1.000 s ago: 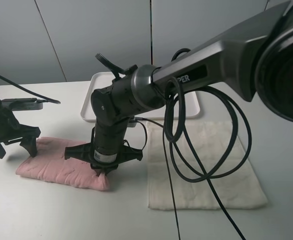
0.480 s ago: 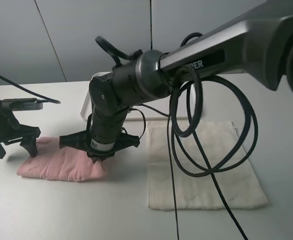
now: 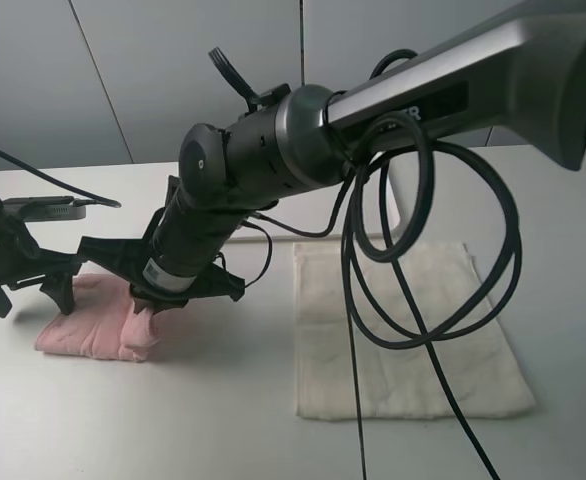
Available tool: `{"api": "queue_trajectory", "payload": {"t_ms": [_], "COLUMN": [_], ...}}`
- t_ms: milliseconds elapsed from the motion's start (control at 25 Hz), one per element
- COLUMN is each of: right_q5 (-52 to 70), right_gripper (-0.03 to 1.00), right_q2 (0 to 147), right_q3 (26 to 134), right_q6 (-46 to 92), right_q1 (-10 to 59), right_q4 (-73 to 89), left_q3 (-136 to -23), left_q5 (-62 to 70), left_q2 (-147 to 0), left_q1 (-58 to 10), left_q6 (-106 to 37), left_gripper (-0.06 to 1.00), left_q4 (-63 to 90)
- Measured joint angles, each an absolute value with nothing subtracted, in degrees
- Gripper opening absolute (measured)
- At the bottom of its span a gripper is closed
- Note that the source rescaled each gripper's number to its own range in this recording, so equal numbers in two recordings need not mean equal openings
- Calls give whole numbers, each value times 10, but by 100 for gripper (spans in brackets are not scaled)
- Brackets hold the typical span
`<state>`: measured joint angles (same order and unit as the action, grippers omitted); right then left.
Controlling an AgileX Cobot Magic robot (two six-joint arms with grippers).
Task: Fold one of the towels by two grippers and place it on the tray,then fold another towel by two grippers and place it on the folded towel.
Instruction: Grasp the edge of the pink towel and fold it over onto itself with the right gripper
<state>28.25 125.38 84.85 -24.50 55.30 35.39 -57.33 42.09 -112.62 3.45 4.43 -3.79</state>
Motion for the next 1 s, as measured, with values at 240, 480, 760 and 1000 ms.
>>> {"api": "queue_trajectory", "payload": {"t_ms": [240,480,760,1000], "right_q5": [257,241,227,222], "right_gripper": [6,6,6,6], "right_q2": [1263,1288,1310,1324], "right_q3": [851,854,858,890], "right_q6": [-190,-61,86,143], "right_q1": [553,555,571,571], "right_q4": [445,596,769,822], "left_q3": [-573,-573,-573,-573], "left_q5": [421,421,420,420], "left_q2": [-1126,-1126,-1126,-1126], "left_q1": [34,34,34,34], "left_q6": [37,31,28,27], "left_gripper": [100,100,100,100], "left_q4": [-32,-19,-14,-9]}}
